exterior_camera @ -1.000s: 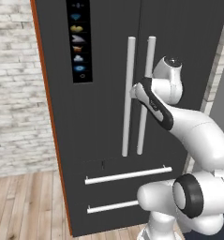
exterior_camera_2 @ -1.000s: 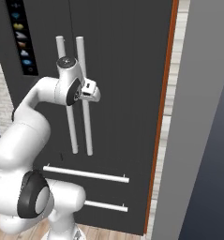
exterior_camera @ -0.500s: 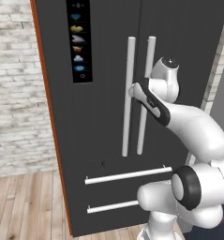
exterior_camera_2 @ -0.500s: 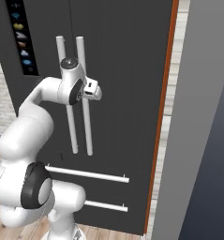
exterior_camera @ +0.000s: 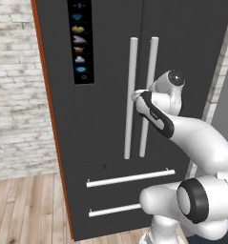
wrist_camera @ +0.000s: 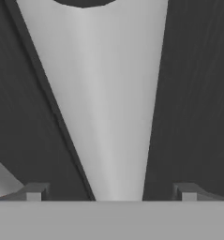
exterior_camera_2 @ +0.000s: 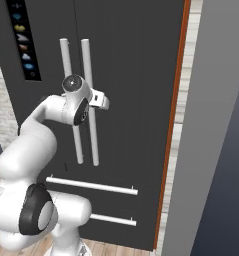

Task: There is a bowl on the dining counter. Grab a lemon wedge from the fridge and place it in the bowl. Then get the liquor bottle and glass cup from the cabinet and place them next to the bowl.

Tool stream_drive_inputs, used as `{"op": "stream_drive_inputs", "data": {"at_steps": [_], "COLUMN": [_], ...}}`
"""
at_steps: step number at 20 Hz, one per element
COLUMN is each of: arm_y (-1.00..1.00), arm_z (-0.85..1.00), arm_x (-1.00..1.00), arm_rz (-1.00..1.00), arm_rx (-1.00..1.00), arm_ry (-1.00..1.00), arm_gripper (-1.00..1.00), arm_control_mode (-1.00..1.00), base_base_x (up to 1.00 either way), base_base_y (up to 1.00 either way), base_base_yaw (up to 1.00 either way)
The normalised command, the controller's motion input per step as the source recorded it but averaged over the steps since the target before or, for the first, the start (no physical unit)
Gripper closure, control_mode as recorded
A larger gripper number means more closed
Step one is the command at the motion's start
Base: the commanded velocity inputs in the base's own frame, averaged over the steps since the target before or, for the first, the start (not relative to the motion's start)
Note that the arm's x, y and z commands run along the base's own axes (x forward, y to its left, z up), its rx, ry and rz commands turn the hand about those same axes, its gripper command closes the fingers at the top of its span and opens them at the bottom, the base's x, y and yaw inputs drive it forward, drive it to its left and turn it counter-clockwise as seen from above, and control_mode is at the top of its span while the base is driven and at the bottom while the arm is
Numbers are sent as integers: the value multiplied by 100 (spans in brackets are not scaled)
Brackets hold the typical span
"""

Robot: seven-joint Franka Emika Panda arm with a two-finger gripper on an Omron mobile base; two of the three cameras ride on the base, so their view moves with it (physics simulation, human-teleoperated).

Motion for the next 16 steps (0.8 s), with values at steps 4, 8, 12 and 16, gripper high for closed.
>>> {"op": "stream_drive_inputs", "data": {"at_steps": [4, 8, 12, 16], "arm_y": [0, -1, 0, -18], "arm_z": [-24, -30, -14, -11], "arm_x": [18, 26, 0, -62], "arm_rz": [0, 0, 0, 0], "arm_rx": [0, -1, -1, 0], "arm_ry": [-16, -1, 5, -1], "arm_gripper": [-100, 100, 100, 100], "arm_control_mode": [-100, -100, -100, -100], "base_base_x": [0, 0, 0, 0], "base_base_y": [0, 0, 0, 0], "base_base_yaw": [0, 0, 0, 0]}}
